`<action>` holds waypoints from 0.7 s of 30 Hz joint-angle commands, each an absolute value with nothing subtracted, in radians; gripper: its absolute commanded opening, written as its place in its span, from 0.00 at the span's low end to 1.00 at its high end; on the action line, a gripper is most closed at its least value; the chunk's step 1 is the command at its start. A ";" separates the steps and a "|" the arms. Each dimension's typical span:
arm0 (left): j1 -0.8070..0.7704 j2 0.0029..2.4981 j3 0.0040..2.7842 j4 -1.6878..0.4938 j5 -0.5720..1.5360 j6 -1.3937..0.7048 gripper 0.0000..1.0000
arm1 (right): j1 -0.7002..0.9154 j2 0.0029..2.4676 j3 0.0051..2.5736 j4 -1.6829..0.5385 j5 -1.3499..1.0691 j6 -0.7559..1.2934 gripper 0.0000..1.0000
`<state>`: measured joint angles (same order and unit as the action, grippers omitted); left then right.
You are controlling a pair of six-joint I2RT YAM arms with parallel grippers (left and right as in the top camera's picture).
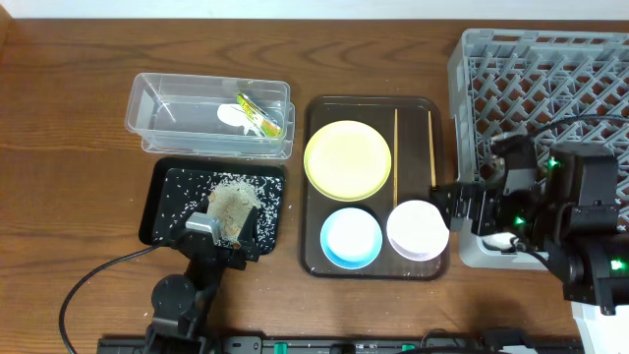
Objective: Sort waste into correct bins and load items into the dishwasher rack
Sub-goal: 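Reach the right gripper to the chopsticks on the brown tray, then close the right gripper on the wooden chopsticks and lift them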
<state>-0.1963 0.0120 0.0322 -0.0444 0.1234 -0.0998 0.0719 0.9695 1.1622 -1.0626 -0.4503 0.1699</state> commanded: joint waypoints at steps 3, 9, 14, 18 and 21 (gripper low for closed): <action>-0.191 0.004 0.004 -0.058 0.119 -0.086 0.92 | 0.139 1.017 1.173 -1.028 -0.526 0.212 0.92; -0.191 0.004 0.004 -0.058 0.119 -0.086 0.92 | 0.335 1.192 1.174 -1.026 -0.122 0.315 0.54; -0.191 0.004 0.004 -0.058 0.119 -0.086 0.93 | 0.347 1.370 1.174 -0.944 0.061 0.436 0.34; -0.191 0.004 0.004 -0.058 0.119 -0.086 0.93 | 0.345 1.507 1.174 -0.874 0.177 0.472 0.40; -0.191 0.004 0.004 -0.058 0.119 -0.086 0.93 | 0.345 1.599 1.174 -0.821 0.217 0.486 0.41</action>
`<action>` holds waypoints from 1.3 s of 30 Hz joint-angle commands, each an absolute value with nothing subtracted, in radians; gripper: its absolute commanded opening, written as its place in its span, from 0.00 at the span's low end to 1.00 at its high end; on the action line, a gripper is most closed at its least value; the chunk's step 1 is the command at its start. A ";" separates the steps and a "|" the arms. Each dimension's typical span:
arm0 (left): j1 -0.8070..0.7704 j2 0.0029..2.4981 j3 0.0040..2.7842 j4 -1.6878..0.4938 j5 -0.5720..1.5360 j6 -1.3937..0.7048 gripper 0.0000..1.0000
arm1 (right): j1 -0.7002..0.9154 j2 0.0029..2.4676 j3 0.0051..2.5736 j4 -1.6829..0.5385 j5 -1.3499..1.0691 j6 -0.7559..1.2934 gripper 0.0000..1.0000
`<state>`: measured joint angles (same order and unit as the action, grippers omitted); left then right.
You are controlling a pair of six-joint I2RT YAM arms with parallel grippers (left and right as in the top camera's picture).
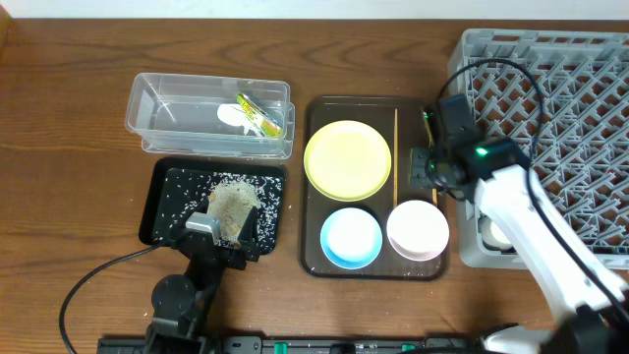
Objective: Sort waste into correct bins and load items into the dishwasher rack
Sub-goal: 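Close the right gripper on the wooden chopsticks and lift them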
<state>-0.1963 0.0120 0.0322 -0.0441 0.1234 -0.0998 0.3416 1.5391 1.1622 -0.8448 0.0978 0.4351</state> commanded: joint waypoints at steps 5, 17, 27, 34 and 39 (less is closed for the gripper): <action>-0.191 0.004 0.004 -0.058 0.119 -0.086 0.93 | 0.324 1.721 1.174 -0.743 0.225 0.487 0.42; -0.191 0.004 0.004 -0.058 0.119 -0.086 0.93 | 0.271 1.905 1.174 -0.677 0.216 0.480 0.43; -0.191 0.004 0.004 -0.058 0.119 -0.086 0.93 | 0.292 1.974 1.174 -0.683 0.190 0.466 0.31; -0.191 0.004 0.004 -0.058 0.119 -0.086 0.93 | 0.291 1.943 1.176 -0.702 0.175 0.462 0.01; -0.191 0.004 0.004 -0.058 0.119 -0.086 0.93 | 0.288 1.876 1.193 -0.711 0.158 0.462 0.01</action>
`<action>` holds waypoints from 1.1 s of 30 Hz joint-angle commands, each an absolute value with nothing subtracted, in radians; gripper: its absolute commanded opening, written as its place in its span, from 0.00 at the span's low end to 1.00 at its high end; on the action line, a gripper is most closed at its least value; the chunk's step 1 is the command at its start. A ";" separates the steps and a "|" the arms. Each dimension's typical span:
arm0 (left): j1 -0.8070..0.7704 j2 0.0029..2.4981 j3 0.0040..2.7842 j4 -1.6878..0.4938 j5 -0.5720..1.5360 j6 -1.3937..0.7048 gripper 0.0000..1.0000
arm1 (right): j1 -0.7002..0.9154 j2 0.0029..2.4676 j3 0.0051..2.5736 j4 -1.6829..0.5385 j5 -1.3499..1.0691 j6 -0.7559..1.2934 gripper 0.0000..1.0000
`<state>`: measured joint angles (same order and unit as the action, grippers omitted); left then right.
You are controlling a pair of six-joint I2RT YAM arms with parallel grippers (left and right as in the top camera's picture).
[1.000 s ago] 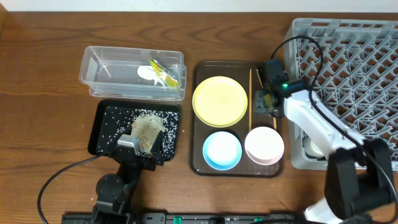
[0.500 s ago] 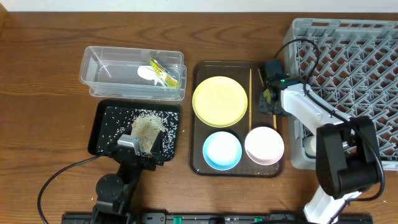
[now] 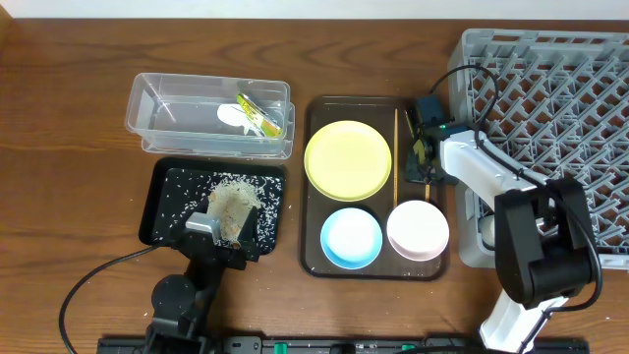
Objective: Sort waste into correct bins and load items into the dishwasher rack
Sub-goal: 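Close the right gripper on the wooden chopsticks and lift them, then carry the chopsticks right and drop them into the dish rack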
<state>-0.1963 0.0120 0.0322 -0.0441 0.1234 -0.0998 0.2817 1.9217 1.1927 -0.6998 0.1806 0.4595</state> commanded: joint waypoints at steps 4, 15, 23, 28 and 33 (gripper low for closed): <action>-0.191 0.004 0.004 -0.058 0.119 -0.086 0.93 | 0.272 1.761 1.241 -0.759 0.133 0.419 0.01; -0.191 0.004 0.004 -0.058 0.119 -0.086 0.93 | 0.176 1.424 1.282 -0.825 0.271 0.225 0.01; -0.191 0.004 0.004 -0.058 0.119 -0.086 0.93 | 0.051 1.460 1.255 -0.770 0.319 0.200 0.01; -0.191 0.004 0.004 -0.058 0.119 -0.086 0.93 | 0.038 1.565 1.242 -0.726 0.364 0.119 0.01; -0.191 0.004 0.004 -0.058 0.119 -0.086 0.93 | 0.041 1.648 1.242 -0.700 0.385 0.107 0.01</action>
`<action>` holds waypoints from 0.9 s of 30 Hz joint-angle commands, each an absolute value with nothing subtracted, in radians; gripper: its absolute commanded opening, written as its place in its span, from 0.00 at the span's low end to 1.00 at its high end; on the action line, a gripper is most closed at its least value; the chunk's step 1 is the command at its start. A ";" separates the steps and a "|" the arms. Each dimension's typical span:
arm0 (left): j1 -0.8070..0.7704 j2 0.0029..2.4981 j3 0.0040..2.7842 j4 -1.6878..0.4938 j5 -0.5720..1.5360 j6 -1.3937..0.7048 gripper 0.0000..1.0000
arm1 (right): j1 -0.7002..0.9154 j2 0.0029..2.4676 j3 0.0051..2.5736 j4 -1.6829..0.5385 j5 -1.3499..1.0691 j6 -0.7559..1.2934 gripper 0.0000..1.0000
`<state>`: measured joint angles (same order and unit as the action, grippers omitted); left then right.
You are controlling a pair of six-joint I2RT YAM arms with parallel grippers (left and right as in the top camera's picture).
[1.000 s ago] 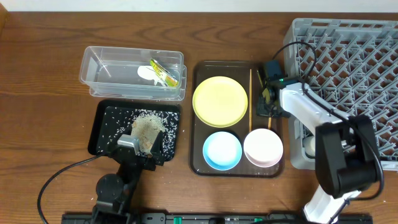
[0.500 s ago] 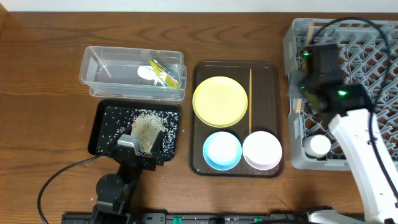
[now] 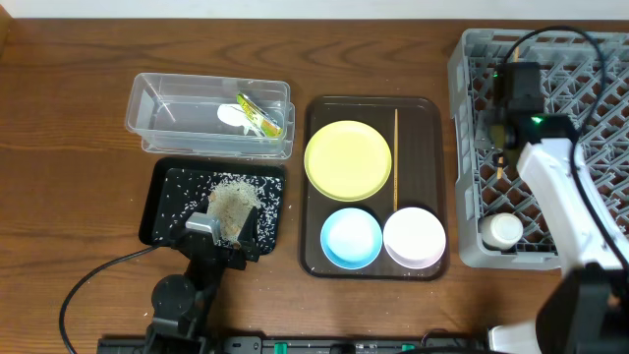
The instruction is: Sort waste into correct bins and load items into the dishwasher rack
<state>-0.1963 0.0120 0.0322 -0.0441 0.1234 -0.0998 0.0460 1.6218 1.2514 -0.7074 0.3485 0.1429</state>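
Note:
My right gripper (image 3: 503,147) hangs over the left part of the grey dishwasher rack (image 3: 580,59), shut on a wooden chopstick (image 3: 501,163) of which only a short tan piece shows under the fingers. A second chopstick (image 3: 396,157) lies on the brown tray (image 3: 316,258), beside a yellow plate (image 3: 347,159), a blue bowl (image 3: 351,238) and a white bowl (image 3: 415,236). A white cup (image 3: 501,231) sits in the rack's near-left corner. My left gripper (image 3: 218,236) rests over the black tray (image 3: 162,202); its jaws are hidden.
A clear plastic bin (image 3: 209,116) at the back left holds a yellow-green wrapper (image 3: 257,118) and a white scrap. The black tray holds scattered rice and a brownish food lump (image 3: 234,205). The right arm's cable loops over the rack.
My right gripper was down on the right-hand chopstick at the tray's right edge. It is now over the rack's left side holding that chopstick. One chopstick is left on the tray.
First my right arm sat low at the rack's near-left corner, with both chopsticks on the tray. Then its gripper stood over the tray's right edge, then on the right chopstick. Now it holds that chopstick above the rack. The left arm stayed still.

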 commanded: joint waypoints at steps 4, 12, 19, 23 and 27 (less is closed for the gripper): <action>-0.191 0.004 0.004 -0.058 0.119 -0.086 0.93 | 0.052 1.667 1.242 -0.710 0.383 0.107 0.07; -0.191 0.004 0.004 -0.058 0.119 -0.086 0.93 | 0.121 1.536 1.258 -0.762 0.128 0.149 0.64; -0.191 0.004 0.004 -0.058 0.119 -0.086 0.93 | 0.248 1.431 1.258 -0.770 0.051 0.160 0.60; -0.191 0.004 0.004 -0.058 0.119 -0.086 0.93 | 0.284 1.438 1.258 -0.783 0.058 0.206 0.50; -0.191 0.004 0.004 -0.058 0.119 -0.086 0.93 | 0.289 1.446 1.258 -0.802 -0.010 0.240 0.42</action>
<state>-0.1963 0.0120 0.0322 -0.0441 0.1234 -0.0998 0.2802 1.4364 1.2488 -0.7925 0.0444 0.1936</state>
